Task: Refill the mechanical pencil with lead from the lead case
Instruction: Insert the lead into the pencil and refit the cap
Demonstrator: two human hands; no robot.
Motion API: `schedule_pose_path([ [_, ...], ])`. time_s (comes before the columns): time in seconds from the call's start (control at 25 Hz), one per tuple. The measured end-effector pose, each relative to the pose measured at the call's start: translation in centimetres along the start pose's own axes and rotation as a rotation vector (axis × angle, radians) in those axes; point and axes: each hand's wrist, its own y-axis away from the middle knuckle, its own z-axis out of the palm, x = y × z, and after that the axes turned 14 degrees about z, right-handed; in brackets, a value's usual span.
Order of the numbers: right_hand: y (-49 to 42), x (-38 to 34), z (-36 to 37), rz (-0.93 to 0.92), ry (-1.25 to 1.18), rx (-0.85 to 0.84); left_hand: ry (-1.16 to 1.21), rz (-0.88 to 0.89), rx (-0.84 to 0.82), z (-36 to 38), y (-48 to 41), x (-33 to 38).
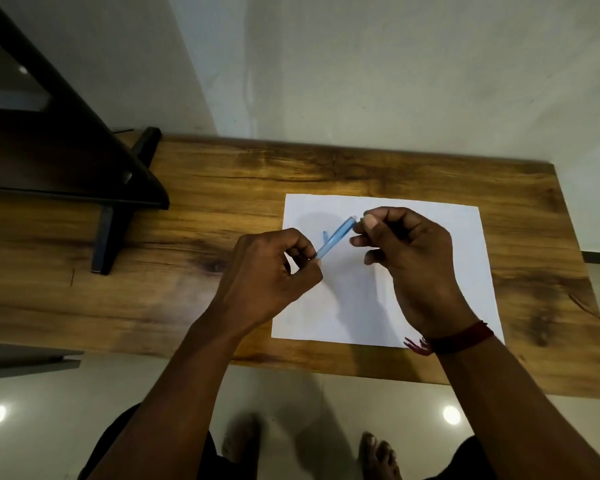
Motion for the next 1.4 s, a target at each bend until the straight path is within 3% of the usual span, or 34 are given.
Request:
schedule_pose_path([
  [0.24, 0.2, -0.3, -1.8, -0.002, -0.016, -0.129, -0.103, 0.012, -0.111, 0.7, -0.2, 0.2],
  [0.64, 0.4, -0.5, -3.0, 0.007, 0.0, -0.144, -0.149, 0.09, -0.151, 1.2, -0.6, 0.8],
  [0.96, 0.0, -0.1, -2.7, 0.002, 0.136, -0.106, -0.201, 0.102, -0.193, 1.0, -0.5, 0.4],
  [1.28, -0.7, -0.1, -1.3, 0.107, 0.108, -0.158, -0.22, 0.119, -0.198, 0.0, 0.0, -0.7],
  [1.4, -0.9, 0.1, 0.4, 0.023, 0.114, -0.036, -0.143, 0.078, -0.116, -0.8, 0.3, -1.3],
])
